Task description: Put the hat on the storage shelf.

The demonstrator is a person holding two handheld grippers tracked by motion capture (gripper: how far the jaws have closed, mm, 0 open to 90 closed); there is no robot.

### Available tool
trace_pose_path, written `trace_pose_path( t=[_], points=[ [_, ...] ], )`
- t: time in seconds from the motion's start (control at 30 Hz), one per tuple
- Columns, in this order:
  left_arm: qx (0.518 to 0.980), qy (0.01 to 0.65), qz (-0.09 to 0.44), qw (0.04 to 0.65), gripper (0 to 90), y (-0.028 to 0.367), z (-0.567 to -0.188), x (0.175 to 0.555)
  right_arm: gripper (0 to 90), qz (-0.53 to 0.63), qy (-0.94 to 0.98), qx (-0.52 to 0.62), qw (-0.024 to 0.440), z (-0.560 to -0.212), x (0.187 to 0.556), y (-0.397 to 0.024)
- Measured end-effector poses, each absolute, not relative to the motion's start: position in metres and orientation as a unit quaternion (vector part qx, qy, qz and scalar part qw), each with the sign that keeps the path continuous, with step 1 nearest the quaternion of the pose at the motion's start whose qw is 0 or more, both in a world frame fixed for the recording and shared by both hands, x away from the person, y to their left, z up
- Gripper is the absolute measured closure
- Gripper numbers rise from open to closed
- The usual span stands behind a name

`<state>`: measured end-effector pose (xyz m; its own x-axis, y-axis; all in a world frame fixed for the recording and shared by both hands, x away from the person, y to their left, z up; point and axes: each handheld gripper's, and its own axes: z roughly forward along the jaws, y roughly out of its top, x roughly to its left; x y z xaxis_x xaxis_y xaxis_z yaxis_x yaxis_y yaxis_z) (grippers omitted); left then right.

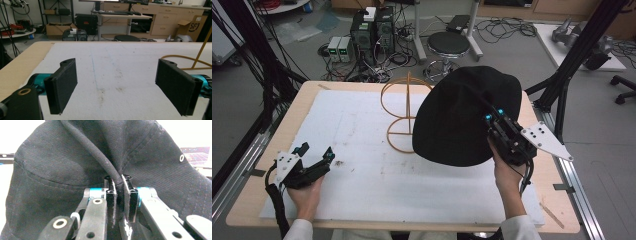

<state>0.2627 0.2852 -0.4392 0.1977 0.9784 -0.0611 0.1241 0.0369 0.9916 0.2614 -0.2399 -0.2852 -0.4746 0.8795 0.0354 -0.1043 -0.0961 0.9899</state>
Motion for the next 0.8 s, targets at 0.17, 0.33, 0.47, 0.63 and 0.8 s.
trace_pose_path(
  t=[0.17, 0.33, 0.47, 0.63, 0.8],
  points=[
    [0.563, 0.491, 0.402, 0.529, 18.0, 0.287, -0.44, 0.263, 83.6, 0.666, 0.554, 0.34, 0.366, -0.278, 0.266, -0.233],
    [0.566, 0.49, 0.4, 0.529, 18.0, 0.287, -0.44, 0.264, 83.6, 0.676, 0.548, 0.337, 0.36, -0.271, 0.272, -0.225],
    [0.567, 0.489, 0.398, 0.53, 18.0, 0.285, -0.441, 0.265, 83.6, 0.681, 0.544, 0.333, 0.36, -0.264, 0.281, -0.216],
    [0.57, 0.488, 0.395, 0.53, 18.0, 0.285, -0.442, 0.267, 83.6, 0.685, 0.541, 0.331, 0.357, -0.257, 0.296, -0.201],
    [0.565, 0.491, 0.391, 0.536, 18.0, 0.287, -0.442, 0.267, 83.6, 0.685, 0.543, 0.329, 0.356, -0.252, 0.309, -0.188]
  ],
)
